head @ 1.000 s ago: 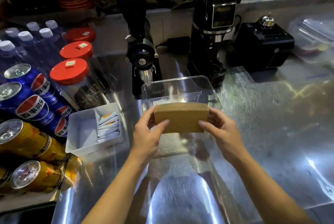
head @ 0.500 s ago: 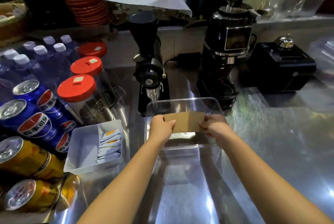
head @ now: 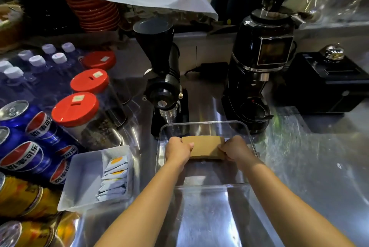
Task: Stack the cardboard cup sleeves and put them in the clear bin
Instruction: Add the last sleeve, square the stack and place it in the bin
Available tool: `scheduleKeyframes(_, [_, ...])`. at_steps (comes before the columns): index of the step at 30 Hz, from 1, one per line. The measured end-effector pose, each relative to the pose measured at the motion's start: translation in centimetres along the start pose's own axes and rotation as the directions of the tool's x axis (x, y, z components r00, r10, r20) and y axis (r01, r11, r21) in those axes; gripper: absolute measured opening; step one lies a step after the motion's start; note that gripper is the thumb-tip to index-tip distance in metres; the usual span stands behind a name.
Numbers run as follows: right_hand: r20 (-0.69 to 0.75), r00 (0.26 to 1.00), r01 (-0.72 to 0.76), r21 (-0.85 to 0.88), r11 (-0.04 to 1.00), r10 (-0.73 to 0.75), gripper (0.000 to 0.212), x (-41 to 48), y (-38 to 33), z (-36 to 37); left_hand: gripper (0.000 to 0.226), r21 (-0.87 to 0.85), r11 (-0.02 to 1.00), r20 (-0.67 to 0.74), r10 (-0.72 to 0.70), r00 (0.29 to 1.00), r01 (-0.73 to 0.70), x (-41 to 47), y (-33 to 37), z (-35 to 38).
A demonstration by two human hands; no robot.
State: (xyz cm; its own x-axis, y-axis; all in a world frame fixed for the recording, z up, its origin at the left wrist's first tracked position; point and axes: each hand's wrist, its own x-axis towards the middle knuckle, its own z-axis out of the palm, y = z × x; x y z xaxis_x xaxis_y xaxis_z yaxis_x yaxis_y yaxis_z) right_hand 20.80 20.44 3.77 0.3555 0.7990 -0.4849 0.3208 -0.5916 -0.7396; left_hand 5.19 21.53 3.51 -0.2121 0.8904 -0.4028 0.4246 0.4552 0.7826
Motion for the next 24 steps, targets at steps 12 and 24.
scheduleKeyframes(12, [-0.122,0.989,0.059,-0.223,0.973,-0.088,0.024,0.6,0.4,0.8,0.028,0.031,0.999,-0.039,-0.019,0.999,0.020,1.3,-0.4,0.6])
scheduleKeyframes(24, [-0.087,0.987,0.122,-0.155,0.980,-0.137,0.023,-0.6,-0.1,-0.1,0.051,0.019,1.000,-0.028,-0.004,1.000,0.005,-0.5,1.6,-1.1])
